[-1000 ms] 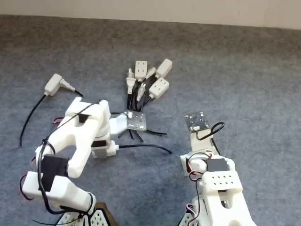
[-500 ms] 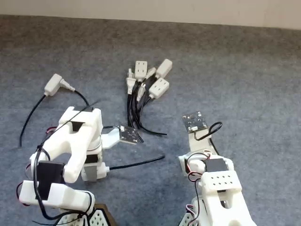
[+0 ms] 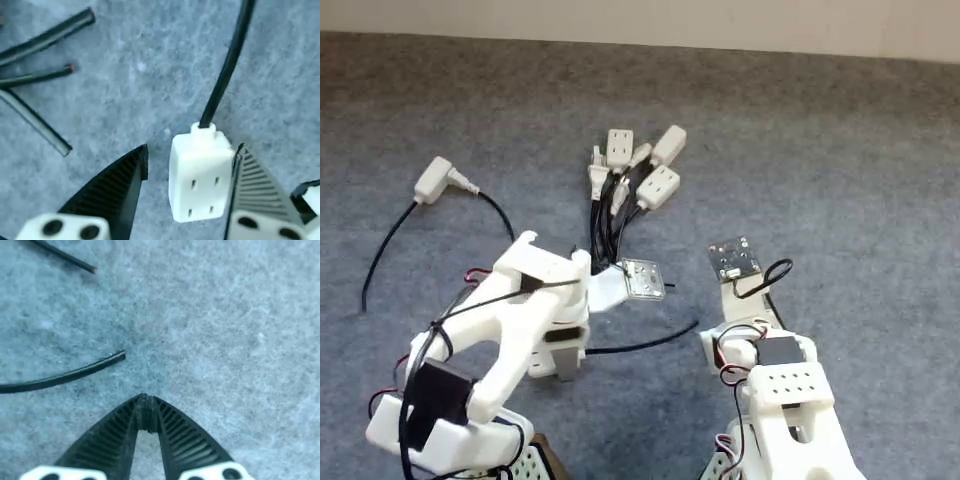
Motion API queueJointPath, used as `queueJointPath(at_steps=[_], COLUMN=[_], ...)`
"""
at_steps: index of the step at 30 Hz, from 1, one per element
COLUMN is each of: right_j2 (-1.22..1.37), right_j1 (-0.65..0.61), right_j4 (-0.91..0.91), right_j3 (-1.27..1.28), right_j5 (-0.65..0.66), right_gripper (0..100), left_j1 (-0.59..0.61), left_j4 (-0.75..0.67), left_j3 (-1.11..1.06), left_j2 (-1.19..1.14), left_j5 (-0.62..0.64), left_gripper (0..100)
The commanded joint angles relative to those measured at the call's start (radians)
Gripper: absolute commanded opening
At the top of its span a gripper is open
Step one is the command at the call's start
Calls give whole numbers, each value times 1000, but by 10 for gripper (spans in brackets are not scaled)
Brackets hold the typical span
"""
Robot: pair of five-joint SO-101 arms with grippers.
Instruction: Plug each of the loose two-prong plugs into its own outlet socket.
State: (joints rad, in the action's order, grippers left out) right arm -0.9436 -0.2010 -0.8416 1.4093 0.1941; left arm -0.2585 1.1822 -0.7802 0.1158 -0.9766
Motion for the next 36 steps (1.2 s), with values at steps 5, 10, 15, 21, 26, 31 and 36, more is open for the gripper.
queueJointPath(at_steps=[5,10,15,21,26,31,36], right_j2=[-12,-12,-10,-10,-10,-10,-10], right_j1=[-4,-4,-4,-4,-4,-4,-4], right_j4=[15,16,16,16,16,18,47], right_j3=[-16,-16,-16,-16,-18,-18,-10], right_j5=[18,18,18,21,20,17,17], right_gripper=[5,5,5,5,5,5,5], left_j1=[10,21,70,374,641,570,432], left_j4=[146,281,396,397,170,-132,-482], left_j3=[165,383,628,808,720,490,406], left_j2=[35,35,35,36,24,22,18], left_j5=[8,8,91,399,508,508,514], left_gripper=[281,281,280,220,188,261,268])
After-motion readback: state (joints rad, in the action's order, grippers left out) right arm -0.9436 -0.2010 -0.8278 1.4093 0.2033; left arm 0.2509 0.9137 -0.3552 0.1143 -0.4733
